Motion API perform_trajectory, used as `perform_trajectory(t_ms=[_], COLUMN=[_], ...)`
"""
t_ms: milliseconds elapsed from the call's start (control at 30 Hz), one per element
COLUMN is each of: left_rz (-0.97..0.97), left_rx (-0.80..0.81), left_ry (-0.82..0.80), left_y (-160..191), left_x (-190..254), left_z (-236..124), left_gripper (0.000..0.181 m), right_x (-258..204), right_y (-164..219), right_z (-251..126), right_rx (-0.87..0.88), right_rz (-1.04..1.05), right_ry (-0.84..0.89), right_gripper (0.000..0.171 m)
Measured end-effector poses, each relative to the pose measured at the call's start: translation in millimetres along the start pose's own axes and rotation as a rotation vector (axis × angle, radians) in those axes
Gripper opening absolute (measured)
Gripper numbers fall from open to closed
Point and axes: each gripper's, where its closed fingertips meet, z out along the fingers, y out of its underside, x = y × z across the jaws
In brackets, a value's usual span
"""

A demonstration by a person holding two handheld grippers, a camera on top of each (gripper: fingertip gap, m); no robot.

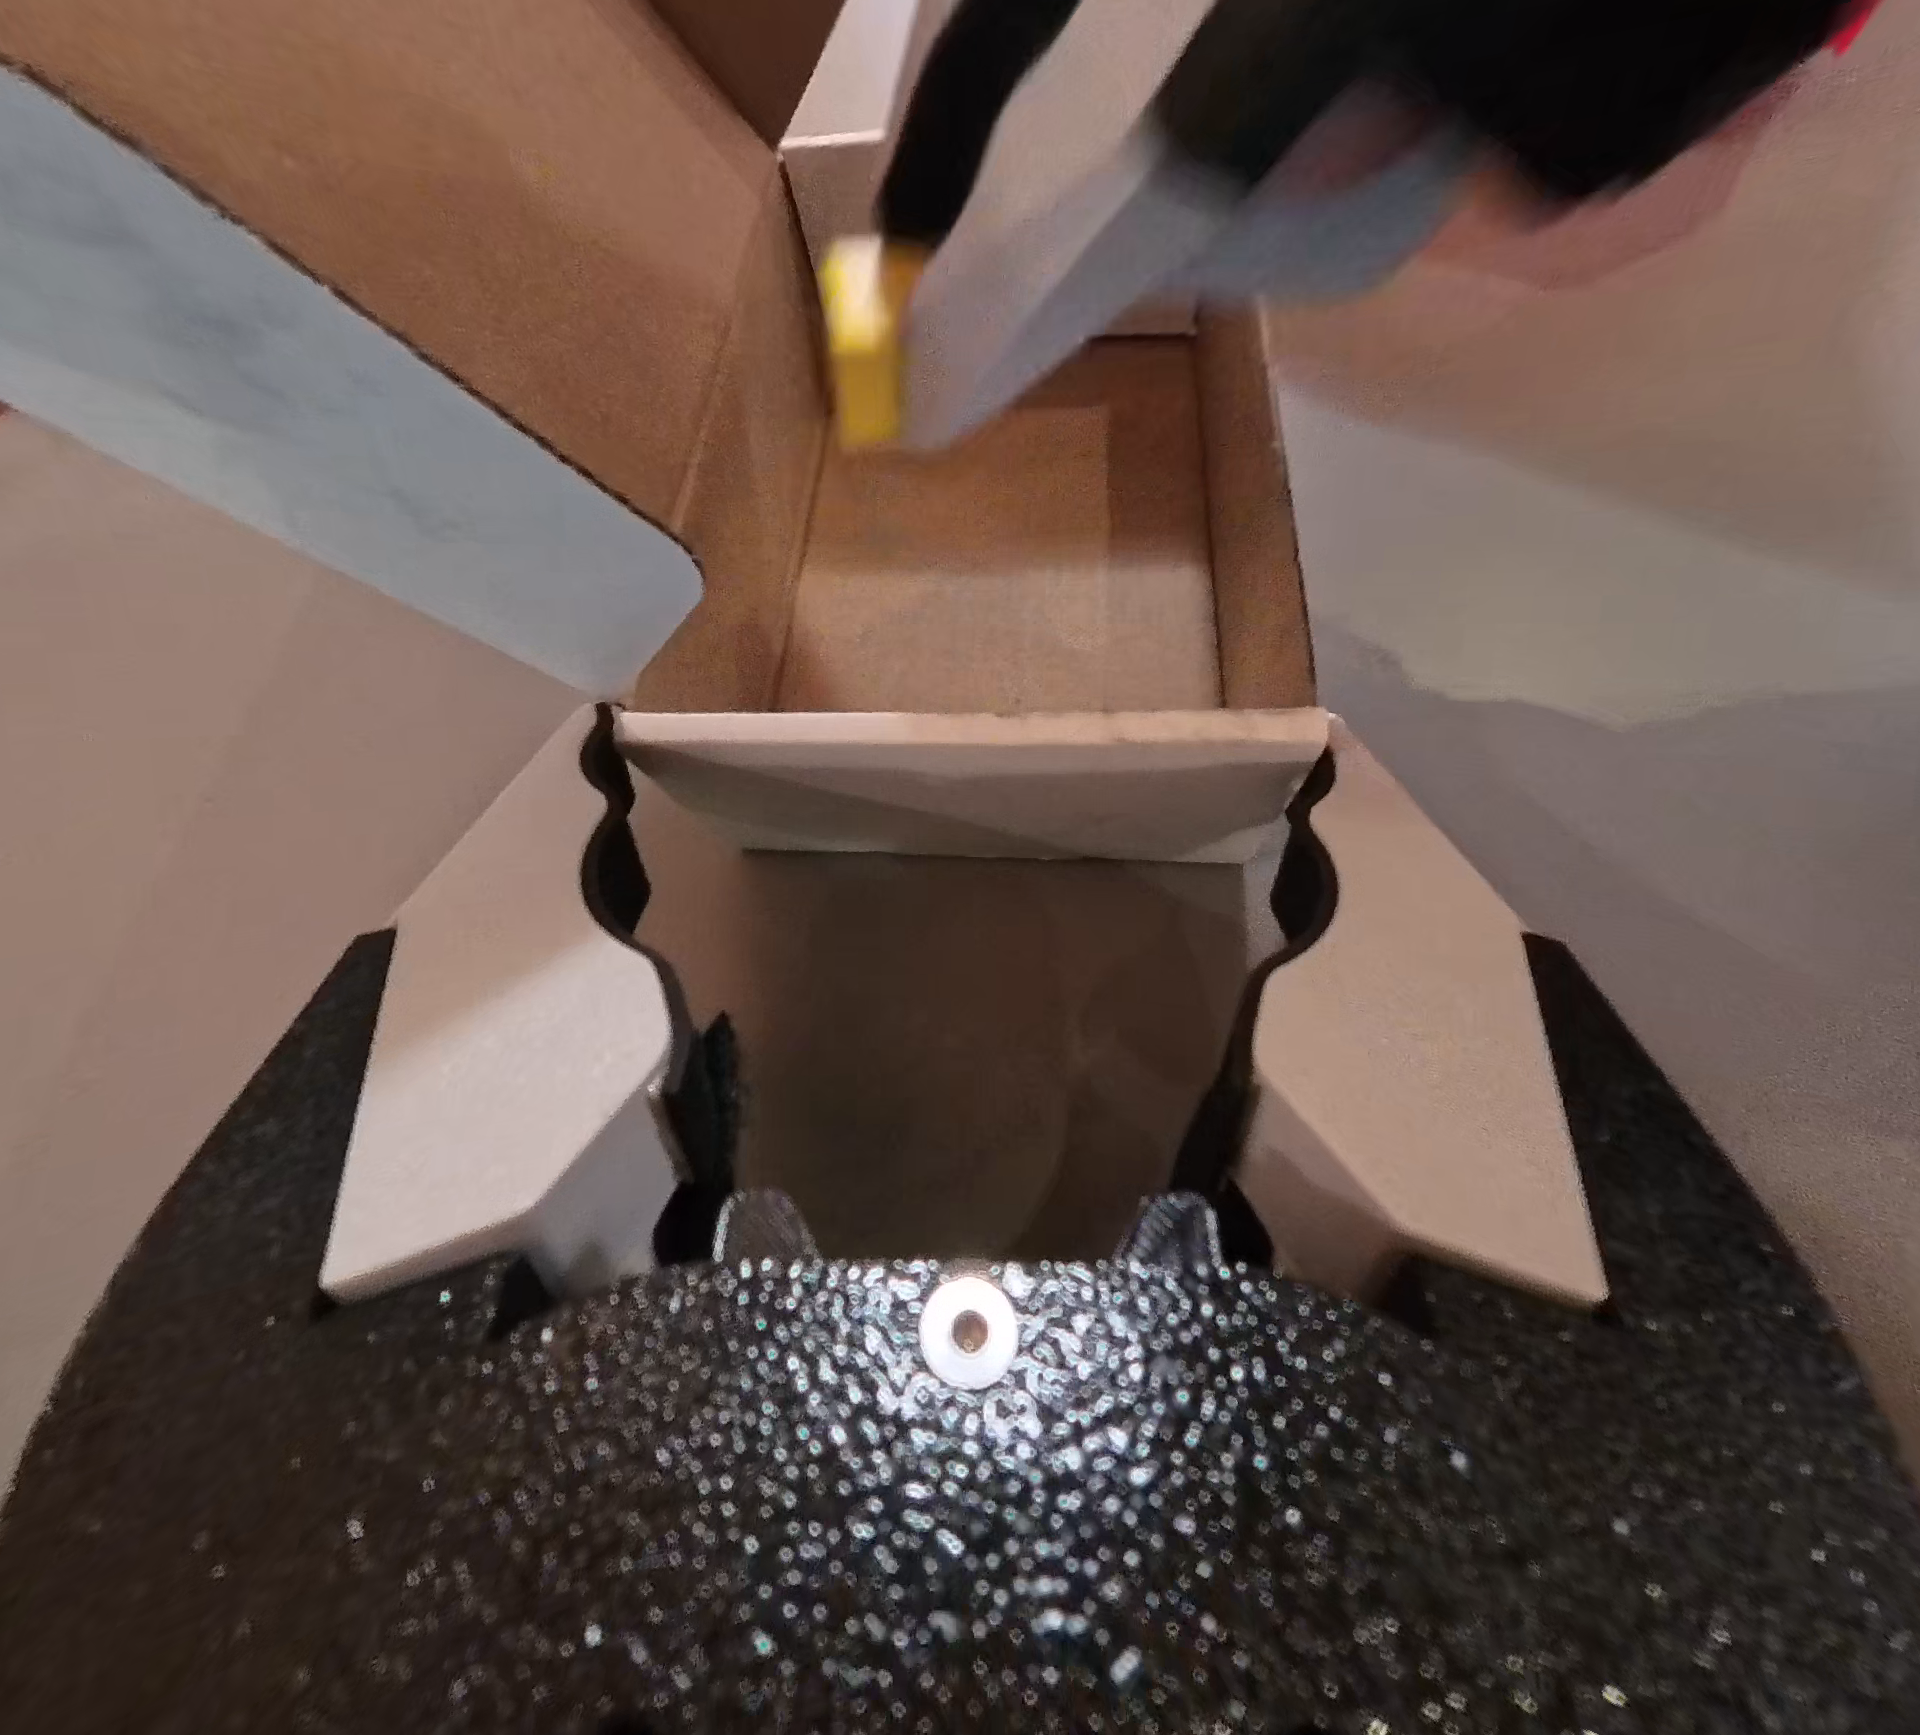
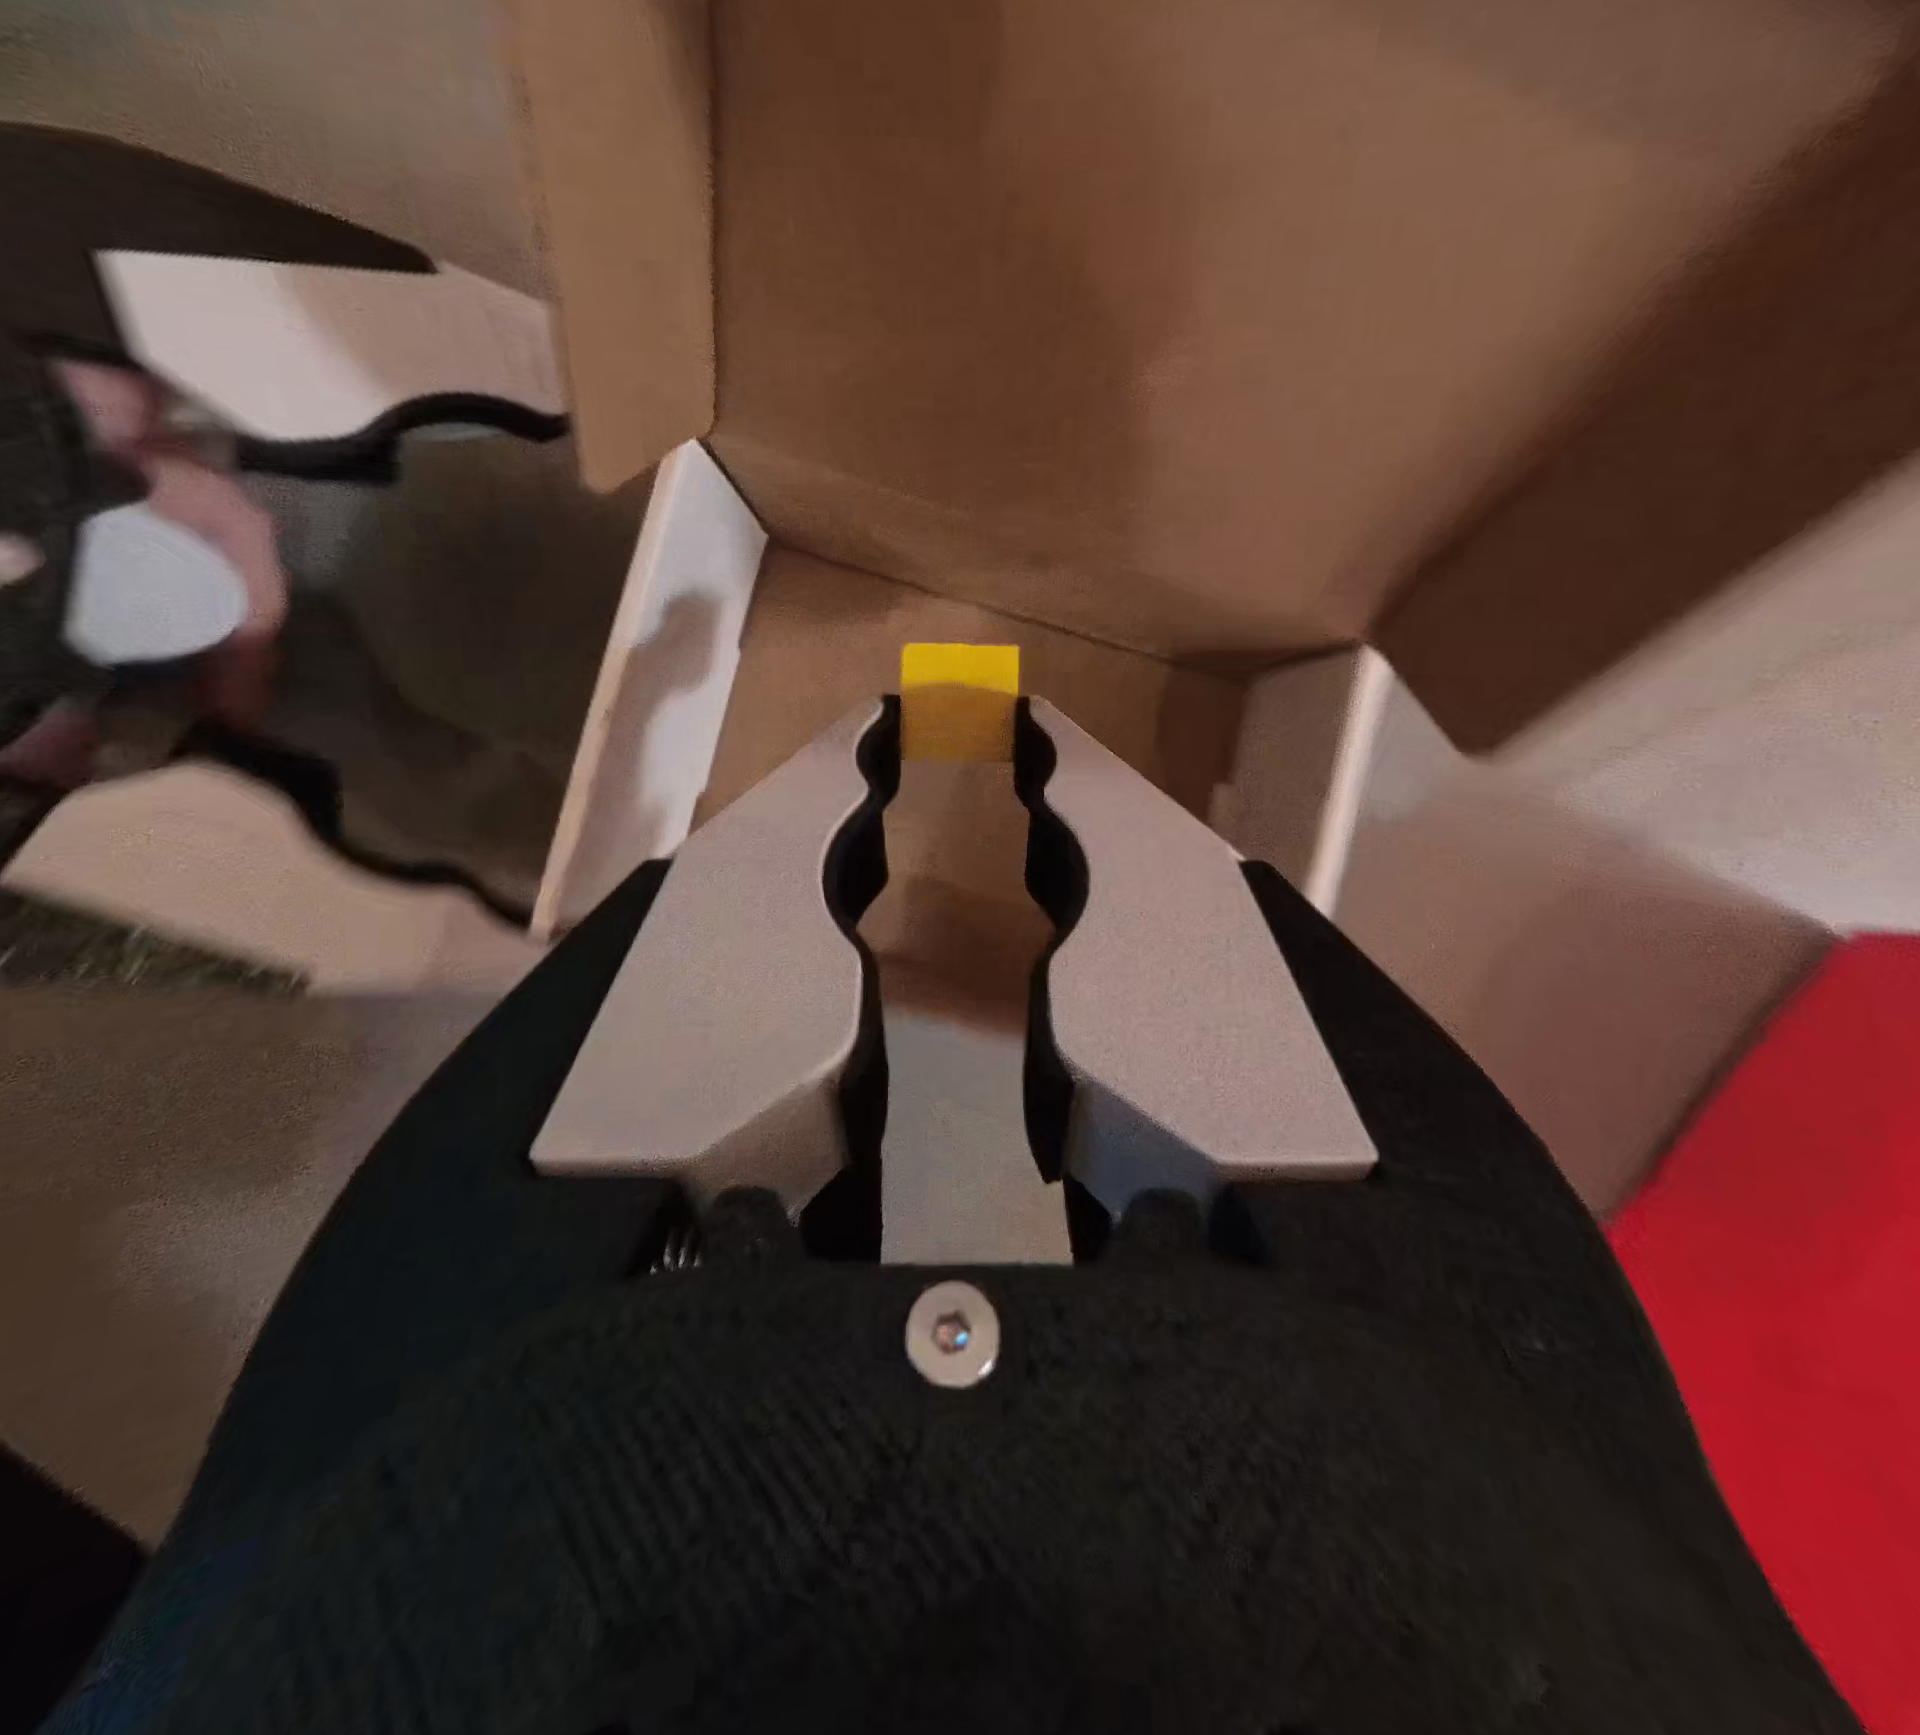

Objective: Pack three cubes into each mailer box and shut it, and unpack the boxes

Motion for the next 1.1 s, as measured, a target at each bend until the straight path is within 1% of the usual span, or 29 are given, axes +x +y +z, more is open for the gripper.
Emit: perform_trajectory(t_ms=[33,133,200,267,300,367,400,433,467,567,700,733,767,833,900,933,967,1033,1067,1100], left_rz=[-0.001,-0.004,-0.003,-0.001,0.0,0.002,0.002,0.002,0.001,0.001,-0.001,-0.001,-0.001,0.0,0.005,0.007,-0.001,0.004,-0.002,-0.018], left_rx=[0.0,0.0,0.0,0.001,0.001,0.001,0.001,0.001,0.001,0.001,0.001,0.001,0.002,0.002,0.002,0.003,0.003,0.002,-0.012,-0.039], left_ry=[0.001,0.003,0.003,0.004,0.004,0.003,0.003,0.003,0.003,0.004,0.006,0.005,0.006,0.008,0.019,0.029,0.04,0.055,0.064,0.08], left_y=[0.1,0.1,0.1,-0.2,-0.3,-0.3,-0.3,-0.3,-0.3,-0.3,-0.3,-0.3,-0.2,-0.2,-0.1,0.2,0.6,1.8,4.1,8.3], left_x=[-0.1,-0.2,-0.2,-0.1,-0.2,-0.1,-0.2,-0.2,-0.3,-0.2,-0.3,-0.3,-0.3,-0.2,0.0,0.0,-0.2,-0.3,0.2,1.5], left_z=[-0.1,0.0,0.0,0.1,0.3,0.5,0.4,0.4,0.4,0.4,0.3,0.3,0.3,0.4,0.2,-0.1,-0.6,-1.8,-1.9,-1.4], left_gripper=[0.124,0.124,0.124,0.124,0.124,0.124,0.124,0.124,0.124,0.124,0.124,0.124,0.124,0.124,0.124,0.124,0.124,0.124,0.128,0.137], right_x=[4.2,24.5,56.5,95.0,114.1,141.2,147.4,149.3,149.5,150.0,149.2,149.0,149.7,151.5,147.6,146.8,145.7,138.0,134.9,131.1], right_y=[0.6,18.6,46.1,84.8,108.6,163.4,186.5,201.7,208.1,208.7,224.1,226.6,228.6,223.1,204.5,192.7,178.1,141.5,124.9,109.1], right_z=[-21.1,-83.0,-118.9,-145.3,-154.1,-163.3,-163.3,-159.6,-153.7,-135.8,-119.3,-116.8,-117.4,-125.4,-137.4,-145.2,-152.3,-160.2,-163.5,-165.2], right_rx=[0.042,0.131,0.144,0.116,0.072,-0.106,-0.191,-0.233,-0.228,-0.148,-0.207,-0.216,-0.229,-0.215,-0.159,-0.127,-0.084,0.04,0.092,0.143], right_rz=[-0.009,-0.012,0.063,0.172,0.223,0.25,0.257,0.267,0.273,0.285,0.323,0.338,0.34,0.295,0.234,0.196,0.15,0.092,0.067,0.044], right_ry=[0.041,0.184,0.318,0.438,0.493,0.588,0.598,0.575,0.537,0.437,0.372,0.367,0.381,0.445,0.499,0.543,0.583,0.594,0.596,0.587], right_gripper=[0.02,0.02,0.02,0.02,0.02,0.02,0.02,0.02,0.02,0.02,0.02,0.022,0.036,0.052,0.058,0.057,0.057,0.056,0.055,0.055])
